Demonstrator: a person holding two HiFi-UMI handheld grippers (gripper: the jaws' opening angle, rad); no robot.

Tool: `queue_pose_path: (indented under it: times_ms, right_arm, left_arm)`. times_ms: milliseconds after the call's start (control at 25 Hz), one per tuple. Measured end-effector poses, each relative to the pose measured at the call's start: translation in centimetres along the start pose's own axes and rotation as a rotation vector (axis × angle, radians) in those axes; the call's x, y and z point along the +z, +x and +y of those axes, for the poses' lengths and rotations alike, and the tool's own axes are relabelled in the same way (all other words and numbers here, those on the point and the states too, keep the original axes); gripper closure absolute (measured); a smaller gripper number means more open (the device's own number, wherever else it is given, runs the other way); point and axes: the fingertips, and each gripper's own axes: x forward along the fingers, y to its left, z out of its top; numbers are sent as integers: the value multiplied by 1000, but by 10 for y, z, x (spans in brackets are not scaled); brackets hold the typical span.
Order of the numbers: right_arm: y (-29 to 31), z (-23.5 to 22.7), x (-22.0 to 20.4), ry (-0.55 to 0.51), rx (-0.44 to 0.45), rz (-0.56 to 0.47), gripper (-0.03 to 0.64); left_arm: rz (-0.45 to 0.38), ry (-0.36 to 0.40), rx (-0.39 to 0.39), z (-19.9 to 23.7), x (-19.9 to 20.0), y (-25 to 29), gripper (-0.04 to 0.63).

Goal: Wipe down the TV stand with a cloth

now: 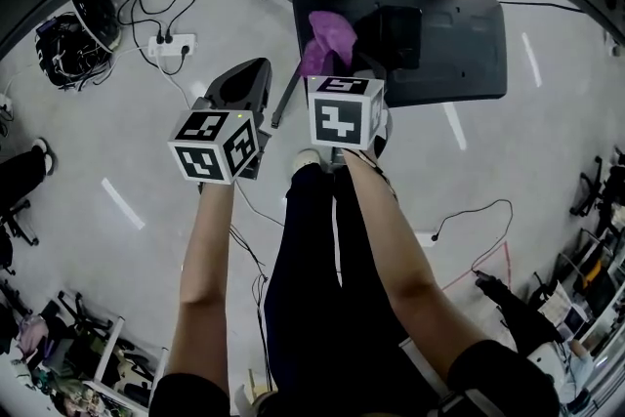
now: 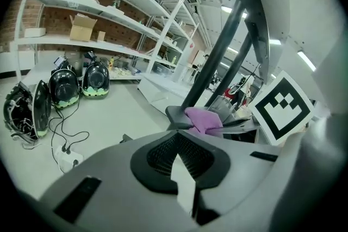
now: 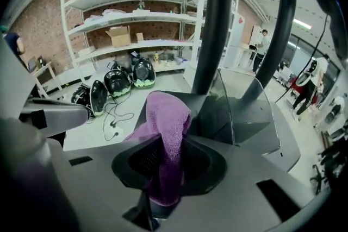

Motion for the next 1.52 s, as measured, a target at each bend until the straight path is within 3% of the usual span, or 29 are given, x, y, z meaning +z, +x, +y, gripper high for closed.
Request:
queue_pose_path:
  times_ms: [160,360,840,1120,1360,1520]
  right_arm:
    - [-1,-9,-2,-71,-100,-18,514]
    - [-5,-13,-4,-43,-147,-43,514]
    - [-57,0,-2,32,53,-137,514]
    - [-99,-55,-5,90,124,-156,514]
    - [-124,-138,-7,115,41,-154,514]
    - [-114,-181,-11,132,40,-114,514]
  left_arm:
    - [16,7,-13,-5,-5,4,589]
    - [16,-1,-9,-5,-9,-2,589]
    - [14,17,-29,-28,-16,-1,589]
    - [-3,8,-59,-77,-15,20,589]
    - [-29,-2,-87,-136,-7,43,589]
    - [-28,-9,-97,-166,-7,62,589]
